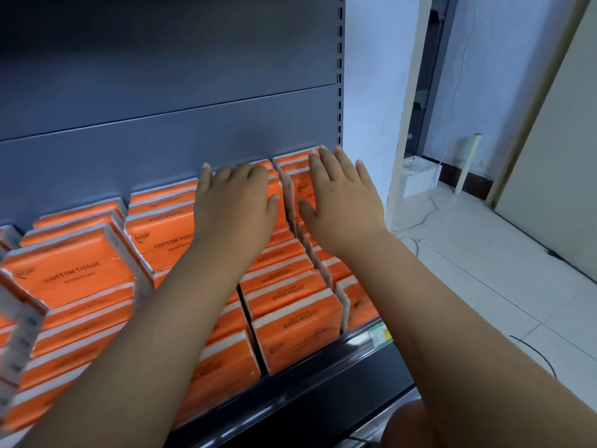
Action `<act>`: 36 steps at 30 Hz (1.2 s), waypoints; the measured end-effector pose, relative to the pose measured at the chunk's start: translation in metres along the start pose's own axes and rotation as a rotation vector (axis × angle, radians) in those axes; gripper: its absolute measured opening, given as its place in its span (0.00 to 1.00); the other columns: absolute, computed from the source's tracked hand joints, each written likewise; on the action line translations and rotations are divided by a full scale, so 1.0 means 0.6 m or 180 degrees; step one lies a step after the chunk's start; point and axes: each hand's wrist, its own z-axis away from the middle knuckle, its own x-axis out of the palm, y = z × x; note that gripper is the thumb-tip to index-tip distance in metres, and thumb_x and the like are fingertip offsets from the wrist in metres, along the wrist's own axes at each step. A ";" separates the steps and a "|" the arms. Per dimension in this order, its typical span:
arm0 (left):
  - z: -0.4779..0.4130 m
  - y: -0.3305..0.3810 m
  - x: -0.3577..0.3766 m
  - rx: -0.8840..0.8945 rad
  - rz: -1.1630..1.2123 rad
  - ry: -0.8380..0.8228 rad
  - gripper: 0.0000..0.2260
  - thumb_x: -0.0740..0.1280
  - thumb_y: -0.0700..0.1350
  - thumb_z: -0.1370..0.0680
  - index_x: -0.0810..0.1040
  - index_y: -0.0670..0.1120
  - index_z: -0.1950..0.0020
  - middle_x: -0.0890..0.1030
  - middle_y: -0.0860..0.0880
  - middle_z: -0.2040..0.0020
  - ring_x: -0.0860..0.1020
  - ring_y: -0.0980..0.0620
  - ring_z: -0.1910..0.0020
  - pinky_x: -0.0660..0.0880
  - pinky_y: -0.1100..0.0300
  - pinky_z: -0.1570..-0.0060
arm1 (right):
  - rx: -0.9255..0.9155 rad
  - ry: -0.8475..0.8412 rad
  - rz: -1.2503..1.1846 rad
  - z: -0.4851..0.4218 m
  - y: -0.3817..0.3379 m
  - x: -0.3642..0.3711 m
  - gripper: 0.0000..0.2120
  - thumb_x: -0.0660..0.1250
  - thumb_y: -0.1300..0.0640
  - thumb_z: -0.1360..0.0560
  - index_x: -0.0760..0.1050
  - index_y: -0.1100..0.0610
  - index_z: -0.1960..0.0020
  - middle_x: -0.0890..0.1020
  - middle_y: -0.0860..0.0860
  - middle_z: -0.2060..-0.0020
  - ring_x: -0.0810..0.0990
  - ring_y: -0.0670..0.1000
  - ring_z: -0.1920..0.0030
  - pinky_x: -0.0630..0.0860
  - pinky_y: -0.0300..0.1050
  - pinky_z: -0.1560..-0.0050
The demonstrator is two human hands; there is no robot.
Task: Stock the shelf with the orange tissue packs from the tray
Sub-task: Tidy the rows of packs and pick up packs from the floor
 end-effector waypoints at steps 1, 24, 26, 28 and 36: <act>0.005 0.011 -0.004 -0.0068 0.0008 0.0031 0.15 0.63 0.54 0.18 0.76 0.46 0.37 0.81 0.46 0.38 0.76 0.40 0.34 0.59 0.38 0.23 | 0.0088 -0.0044 -0.0098 0.011 0.002 -0.006 0.34 0.51 0.41 0.15 0.47 0.56 0.15 0.51 0.53 0.16 0.45 0.55 0.16 0.44 0.55 0.18; 0.350 0.623 -0.104 0.0646 0.2065 -0.1517 0.23 0.63 0.57 0.19 0.73 0.43 0.30 0.79 0.43 0.33 0.75 0.41 0.32 0.69 0.42 0.30 | 0.2798 -0.0131 -0.0225 0.660 0.337 -0.161 0.37 0.45 0.34 0.17 0.57 0.58 0.18 0.65 0.55 0.20 0.58 0.57 0.19 0.54 0.53 0.19; 0.410 0.673 -0.072 0.1000 0.1927 -0.1729 0.19 0.65 0.55 0.19 0.75 0.42 0.37 0.82 0.41 0.38 0.77 0.38 0.37 0.71 0.42 0.35 | 0.3116 -0.0393 -0.0146 0.747 0.371 -0.144 0.38 0.44 0.34 0.18 0.57 0.59 0.18 0.65 0.55 0.21 0.57 0.58 0.19 0.54 0.54 0.19; 0.468 0.708 -0.038 0.1370 0.1540 -0.2108 0.17 0.63 0.56 0.19 0.75 0.43 0.41 0.82 0.41 0.41 0.78 0.38 0.40 0.71 0.44 0.37 | 0.3440 -0.0712 -0.0125 0.837 0.394 -0.123 0.35 0.48 0.36 0.16 0.55 0.59 0.18 0.64 0.55 0.21 0.56 0.58 0.18 0.54 0.54 0.19; 0.599 0.783 0.080 0.1364 0.0787 -0.3539 0.22 0.60 0.55 0.18 0.69 0.43 0.30 0.75 0.42 0.30 0.74 0.39 0.31 0.68 0.46 0.31 | 0.4431 -0.1830 -0.0575 1.064 0.396 0.000 0.34 0.51 0.38 0.16 0.55 0.59 0.18 0.65 0.56 0.21 0.58 0.58 0.19 0.57 0.53 0.20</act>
